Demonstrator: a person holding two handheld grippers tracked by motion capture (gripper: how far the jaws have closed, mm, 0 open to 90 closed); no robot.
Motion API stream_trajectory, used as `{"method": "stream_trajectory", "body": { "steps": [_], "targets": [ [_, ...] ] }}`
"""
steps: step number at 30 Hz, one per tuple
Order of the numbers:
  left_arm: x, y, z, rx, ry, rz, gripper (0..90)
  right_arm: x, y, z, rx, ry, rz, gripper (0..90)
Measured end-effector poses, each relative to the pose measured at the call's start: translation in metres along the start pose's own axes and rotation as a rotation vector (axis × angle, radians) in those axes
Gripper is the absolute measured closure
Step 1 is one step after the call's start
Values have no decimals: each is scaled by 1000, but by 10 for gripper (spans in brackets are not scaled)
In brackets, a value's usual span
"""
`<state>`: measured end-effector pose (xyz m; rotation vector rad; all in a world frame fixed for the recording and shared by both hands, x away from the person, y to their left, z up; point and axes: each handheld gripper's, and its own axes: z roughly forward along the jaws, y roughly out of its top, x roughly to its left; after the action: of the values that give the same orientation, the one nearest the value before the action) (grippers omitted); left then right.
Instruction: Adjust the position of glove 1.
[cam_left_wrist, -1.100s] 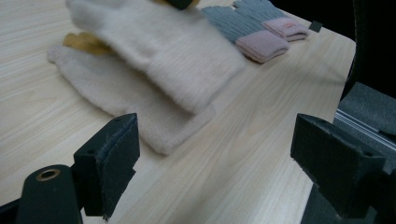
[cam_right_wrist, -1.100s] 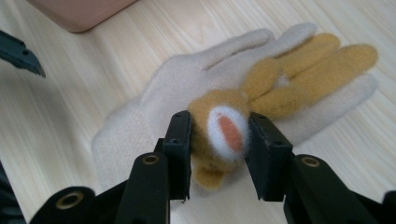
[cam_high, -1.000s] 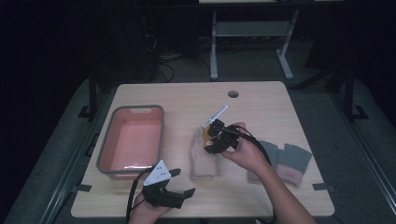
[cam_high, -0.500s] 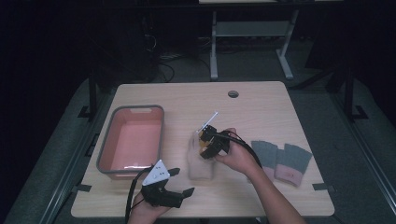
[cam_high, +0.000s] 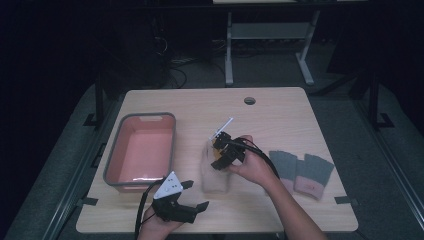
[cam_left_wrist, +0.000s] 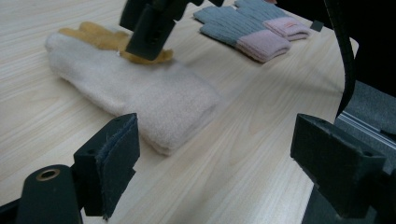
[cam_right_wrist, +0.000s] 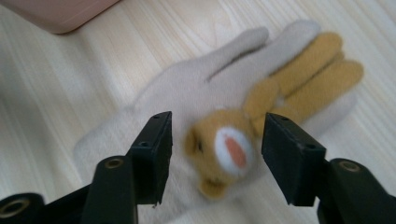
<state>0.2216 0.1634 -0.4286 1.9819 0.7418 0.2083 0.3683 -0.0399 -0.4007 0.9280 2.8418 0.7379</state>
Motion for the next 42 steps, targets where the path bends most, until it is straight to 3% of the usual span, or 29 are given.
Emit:
{"method": "stream_trajectory", "body": {
  "steps": [8, 12, 16, 26, 27, 30, 32, 36, 37, 40, 42],
  "targets": [
    [1, -1, 0, -2, -6, -5, 159, 8, 17, 15, 14, -59, -21, 358],
    [0, 0, 0, 3, -6, -6, 159, 12, 20, 28, 50, -100, -47, 348],
    [0, 0, 1, 5, -6, -9, 159, 9, 14, 34, 64, -105, -46, 348],
    [-1, 2, 8, 14, -21, -42, 159, -3, -10, 20, 59, -103, -23, 350],
    [0, 4, 12, 15, -30, -65, 159, -5, -15, 16, 63, -102, -9, 350],
    [1, 7, 18, 27, -35, -80, 159, -7, -21, 10, 49, -93, 4, 350],
    [2, 9, 22, 40, -34, -106, 159, -8, -25, 2, 18, -81, 24, 350],
    [4, 12, 28, 49, -56, -133, 159, -11, -37, -16, -49, -27, 96, 345],
    [6, 15, 34, 57, -56, -158, 160, -12, -42, -21, -62, -26, 122, 344],
    [11, 19, 39, 79, -54, -154, 160, -13, -49, -27, -89, -16, 154, 345],
    [14, 24, 47, 83, -53, -202, 161, -14, -57, -32, -111, -1, 198, 344]
  ]
}}
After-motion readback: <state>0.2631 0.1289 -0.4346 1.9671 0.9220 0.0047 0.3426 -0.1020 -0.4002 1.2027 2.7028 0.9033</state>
